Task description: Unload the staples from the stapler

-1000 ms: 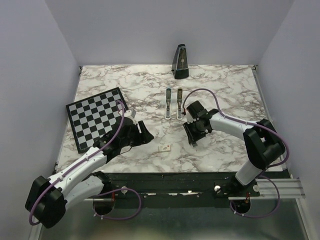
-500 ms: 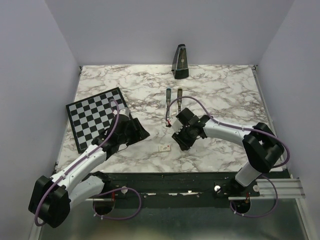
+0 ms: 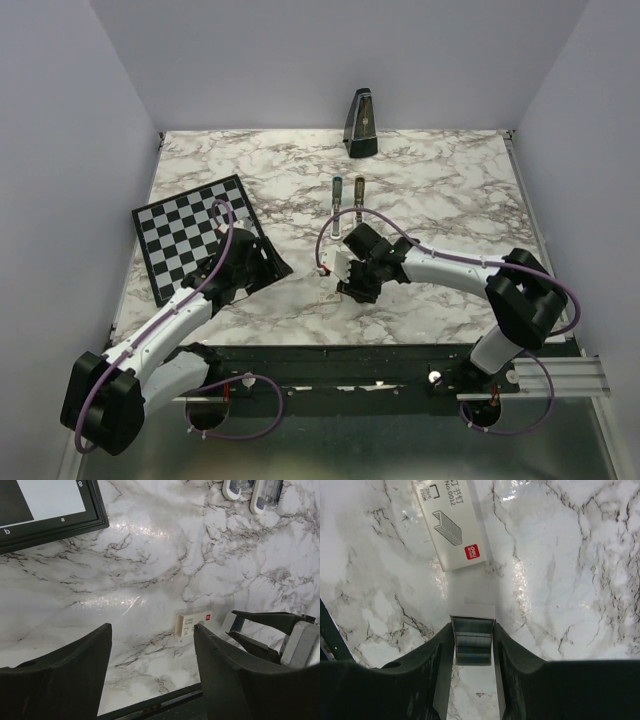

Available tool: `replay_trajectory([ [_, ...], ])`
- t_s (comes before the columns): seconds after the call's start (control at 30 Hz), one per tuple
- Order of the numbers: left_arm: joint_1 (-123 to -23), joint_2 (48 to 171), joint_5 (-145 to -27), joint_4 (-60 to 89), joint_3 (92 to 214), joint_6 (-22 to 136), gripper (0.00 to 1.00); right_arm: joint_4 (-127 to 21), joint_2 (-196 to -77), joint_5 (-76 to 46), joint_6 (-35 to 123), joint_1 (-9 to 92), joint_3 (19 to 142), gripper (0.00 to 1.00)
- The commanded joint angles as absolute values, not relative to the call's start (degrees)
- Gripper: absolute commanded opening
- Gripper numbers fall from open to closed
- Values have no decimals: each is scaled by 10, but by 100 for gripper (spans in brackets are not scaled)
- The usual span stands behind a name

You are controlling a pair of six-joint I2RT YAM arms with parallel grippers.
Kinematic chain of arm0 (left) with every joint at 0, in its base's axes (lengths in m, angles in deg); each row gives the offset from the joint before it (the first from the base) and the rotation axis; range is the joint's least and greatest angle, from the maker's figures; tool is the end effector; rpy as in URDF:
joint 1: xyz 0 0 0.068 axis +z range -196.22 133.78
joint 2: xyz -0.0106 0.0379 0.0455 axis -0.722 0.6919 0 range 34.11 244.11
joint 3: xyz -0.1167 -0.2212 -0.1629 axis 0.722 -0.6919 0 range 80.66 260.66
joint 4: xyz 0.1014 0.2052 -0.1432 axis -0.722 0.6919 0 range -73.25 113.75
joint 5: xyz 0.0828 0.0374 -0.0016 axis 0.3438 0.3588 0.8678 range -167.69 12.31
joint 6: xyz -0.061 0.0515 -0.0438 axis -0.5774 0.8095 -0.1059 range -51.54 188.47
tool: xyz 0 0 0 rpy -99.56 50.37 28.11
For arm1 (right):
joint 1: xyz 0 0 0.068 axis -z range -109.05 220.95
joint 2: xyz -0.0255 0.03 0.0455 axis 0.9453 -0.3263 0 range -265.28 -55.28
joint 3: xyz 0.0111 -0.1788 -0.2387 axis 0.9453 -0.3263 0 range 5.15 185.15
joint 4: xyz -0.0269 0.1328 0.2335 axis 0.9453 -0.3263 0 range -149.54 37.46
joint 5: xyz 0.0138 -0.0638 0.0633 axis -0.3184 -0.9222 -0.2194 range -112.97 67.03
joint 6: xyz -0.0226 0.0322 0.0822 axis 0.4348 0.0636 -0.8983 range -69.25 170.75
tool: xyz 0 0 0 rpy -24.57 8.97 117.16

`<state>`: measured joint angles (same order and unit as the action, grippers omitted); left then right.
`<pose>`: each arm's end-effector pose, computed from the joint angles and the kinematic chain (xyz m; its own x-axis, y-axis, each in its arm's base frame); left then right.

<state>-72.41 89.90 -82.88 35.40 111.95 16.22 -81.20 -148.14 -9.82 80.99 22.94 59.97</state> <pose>0.1995 -0.1064 0.1968 -0.7700 -0.4987 -0.3979 -0.1798 0.7680 -0.6147 0.2085 0.2595 0.1534 -0.1358 -0.8841 -0.4471 -0.9868 0.1611 -0.0188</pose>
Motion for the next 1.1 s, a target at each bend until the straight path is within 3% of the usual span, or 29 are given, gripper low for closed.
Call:
replay_trajectory([
  [0.0,-721,911,-834,375,1128,134,73,-784,-1487,-86,869,212,591,43],
  [0.3,-721,895,-860,329,1090,96,74,-756,-1465,-87,885,202,567,49],
  [0.6,-735,930,-923,196,1033,55,63,-713,-1397,-89,894,202,512,54],
  [1.07,-783,994,-924,135,1044,45,61,-713,-1434,-42,911,204,530,54],
])
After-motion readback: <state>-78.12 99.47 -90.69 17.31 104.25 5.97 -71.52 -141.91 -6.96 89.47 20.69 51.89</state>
